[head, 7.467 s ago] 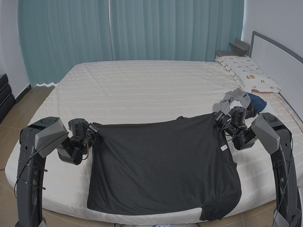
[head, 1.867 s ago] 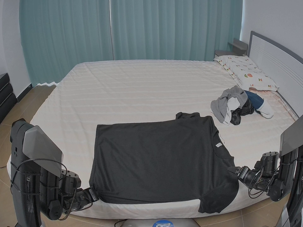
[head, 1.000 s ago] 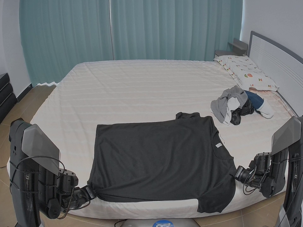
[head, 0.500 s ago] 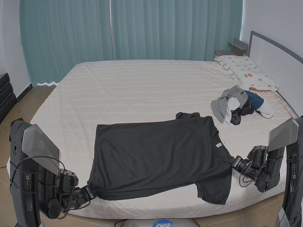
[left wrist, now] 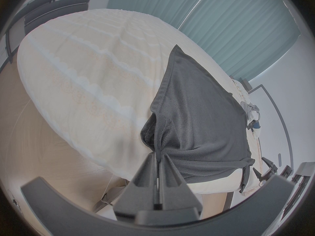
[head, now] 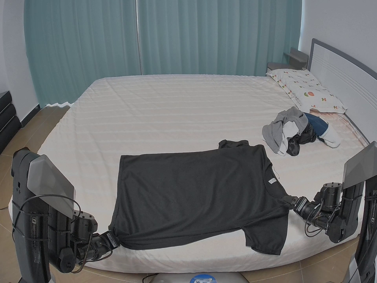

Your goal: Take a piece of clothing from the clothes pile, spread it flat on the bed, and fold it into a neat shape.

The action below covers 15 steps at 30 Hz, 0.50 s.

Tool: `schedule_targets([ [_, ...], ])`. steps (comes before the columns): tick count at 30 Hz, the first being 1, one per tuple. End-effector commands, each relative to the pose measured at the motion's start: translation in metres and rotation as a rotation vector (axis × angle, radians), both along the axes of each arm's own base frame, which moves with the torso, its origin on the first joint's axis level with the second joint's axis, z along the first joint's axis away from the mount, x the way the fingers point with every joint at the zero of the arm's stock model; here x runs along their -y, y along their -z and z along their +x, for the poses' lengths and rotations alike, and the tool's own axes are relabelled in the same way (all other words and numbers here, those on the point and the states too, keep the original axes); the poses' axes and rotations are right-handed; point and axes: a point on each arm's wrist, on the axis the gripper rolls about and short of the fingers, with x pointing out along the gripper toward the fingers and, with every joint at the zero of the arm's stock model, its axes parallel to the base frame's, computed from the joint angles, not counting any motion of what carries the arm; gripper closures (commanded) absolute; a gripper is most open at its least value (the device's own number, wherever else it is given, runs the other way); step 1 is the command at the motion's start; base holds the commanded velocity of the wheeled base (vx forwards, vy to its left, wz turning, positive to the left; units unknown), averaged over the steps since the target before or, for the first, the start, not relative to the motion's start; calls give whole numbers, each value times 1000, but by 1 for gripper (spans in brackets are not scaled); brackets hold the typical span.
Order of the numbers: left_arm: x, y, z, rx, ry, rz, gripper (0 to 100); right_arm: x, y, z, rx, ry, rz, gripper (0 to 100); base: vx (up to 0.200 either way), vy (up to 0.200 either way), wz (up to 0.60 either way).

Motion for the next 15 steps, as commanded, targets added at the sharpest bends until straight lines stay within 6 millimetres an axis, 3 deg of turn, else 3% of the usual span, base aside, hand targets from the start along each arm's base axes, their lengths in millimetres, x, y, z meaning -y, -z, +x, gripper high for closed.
schedule_targets([
  [1, 1, -1, 1, 12, 0, -3, 100, -6, 0, -20, -53, -92, 1, 0, 0, 0, 0],
  [7, 1, -1, 1, 12, 2, -3, 100, -7, 20, -34, -148, -184, -89, 0, 0, 0, 0],
  [15, 1, -1, 1, 12, 2, -3, 100, -11, 25, -33, -152, -248, -68, 0, 0, 0, 0],
])
